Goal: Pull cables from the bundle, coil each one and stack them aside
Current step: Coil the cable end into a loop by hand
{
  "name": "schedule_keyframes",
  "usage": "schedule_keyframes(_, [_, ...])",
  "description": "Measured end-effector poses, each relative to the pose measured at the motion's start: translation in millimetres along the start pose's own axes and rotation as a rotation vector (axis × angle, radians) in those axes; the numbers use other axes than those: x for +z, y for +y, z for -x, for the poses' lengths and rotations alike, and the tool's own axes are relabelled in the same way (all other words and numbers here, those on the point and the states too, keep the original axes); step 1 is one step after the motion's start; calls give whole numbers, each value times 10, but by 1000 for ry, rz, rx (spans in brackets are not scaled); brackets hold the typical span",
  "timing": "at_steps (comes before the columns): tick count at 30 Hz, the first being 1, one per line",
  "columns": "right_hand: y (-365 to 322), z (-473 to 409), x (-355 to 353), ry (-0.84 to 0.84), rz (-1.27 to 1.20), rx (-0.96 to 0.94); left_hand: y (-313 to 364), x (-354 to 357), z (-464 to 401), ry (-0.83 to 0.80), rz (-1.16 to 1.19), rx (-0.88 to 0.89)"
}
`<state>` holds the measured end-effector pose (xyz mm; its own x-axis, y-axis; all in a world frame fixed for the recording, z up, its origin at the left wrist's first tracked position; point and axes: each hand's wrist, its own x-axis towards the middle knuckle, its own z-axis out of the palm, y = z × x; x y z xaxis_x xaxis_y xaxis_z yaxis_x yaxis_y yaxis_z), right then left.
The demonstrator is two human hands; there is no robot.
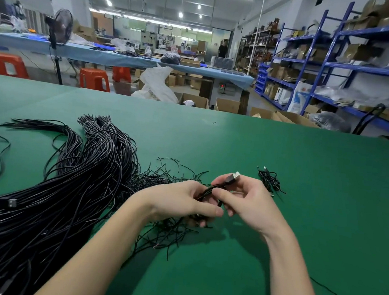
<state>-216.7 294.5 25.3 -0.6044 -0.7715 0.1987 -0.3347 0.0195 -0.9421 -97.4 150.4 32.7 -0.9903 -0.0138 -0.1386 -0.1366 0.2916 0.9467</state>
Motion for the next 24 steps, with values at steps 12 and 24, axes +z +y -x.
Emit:
schedule_keyframes(12, [114, 32, 3, -1, -224, -4, -9, -21, -11, -100, 373, -151])
schedule_keyframes(24, [158, -88, 189, 153, 20, 228, -1, 158, -161, 284, -182, -11])
